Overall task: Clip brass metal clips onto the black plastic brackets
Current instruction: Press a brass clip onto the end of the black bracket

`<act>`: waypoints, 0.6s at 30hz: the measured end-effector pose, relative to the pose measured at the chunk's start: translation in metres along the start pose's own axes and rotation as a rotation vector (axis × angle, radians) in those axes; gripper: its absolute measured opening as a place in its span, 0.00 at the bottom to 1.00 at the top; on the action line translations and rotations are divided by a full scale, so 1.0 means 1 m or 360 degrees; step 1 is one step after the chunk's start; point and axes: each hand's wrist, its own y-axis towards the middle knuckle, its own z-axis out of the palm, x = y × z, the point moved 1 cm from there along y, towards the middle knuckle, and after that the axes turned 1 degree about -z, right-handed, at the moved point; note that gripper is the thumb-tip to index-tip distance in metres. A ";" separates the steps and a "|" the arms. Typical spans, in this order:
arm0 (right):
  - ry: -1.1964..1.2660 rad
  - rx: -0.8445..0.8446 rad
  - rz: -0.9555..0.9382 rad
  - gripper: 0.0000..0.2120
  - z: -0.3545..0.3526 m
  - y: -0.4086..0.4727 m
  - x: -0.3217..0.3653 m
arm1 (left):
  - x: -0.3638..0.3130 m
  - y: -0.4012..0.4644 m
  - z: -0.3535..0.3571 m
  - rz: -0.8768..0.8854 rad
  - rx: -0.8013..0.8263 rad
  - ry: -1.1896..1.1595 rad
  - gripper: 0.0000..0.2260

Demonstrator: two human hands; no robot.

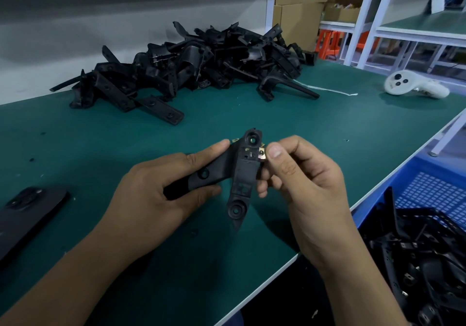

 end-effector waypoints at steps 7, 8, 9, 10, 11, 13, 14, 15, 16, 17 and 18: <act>-0.0021 -0.0030 -0.0003 0.10 -0.001 0.000 -0.001 | 0.002 -0.001 -0.001 -0.0029 0.0009 0.0024 0.28; -0.0027 -0.0032 -0.0008 0.10 -0.001 0.000 0.000 | 0.002 -0.001 -0.001 -0.0027 0.0013 0.0026 0.28; -0.0032 -0.0031 -0.0010 0.10 -0.001 0.000 0.000 | 0.003 -0.002 -0.001 -0.0028 0.0015 0.0022 0.28; -0.0034 -0.0029 -0.0010 0.10 -0.001 0.000 0.000 | 0.004 -0.002 -0.001 -0.0032 0.0018 0.0012 0.28; -0.0036 -0.0027 -0.0008 0.10 -0.001 -0.001 0.000 | 0.005 -0.002 0.000 -0.0039 0.0024 -0.0002 0.28; -0.0028 -0.0019 0.0006 0.09 0.000 -0.001 0.001 | 0.004 -0.001 0.001 -0.0046 0.0049 -0.0034 0.28; -0.0018 -0.0015 0.0016 0.09 0.000 0.000 0.002 | 0.004 -0.001 0.002 -0.0042 0.0058 -0.0040 0.28; -0.0007 -0.0014 0.0027 0.09 0.001 0.000 0.002 | 0.004 -0.001 0.002 -0.0034 0.0060 -0.0031 0.28; 0.0004 -0.0017 0.0041 0.09 0.001 0.000 0.002 | 0.004 -0.001 0.002 -0.0024 0.0056 -0.0007 0.27; 0.0011 -0.0022 0.0055 0.08 0.001 0.000 0.002 | 0.004 -0.001 0.001 -0.0015 0.0046 0.0035 0.27; 0.0012 -0.0027 0.0067 0.08 0.002 0.000 0.002 | 0.005 -0.002 0.000 -0.0012 0.0036 0.0091 0.27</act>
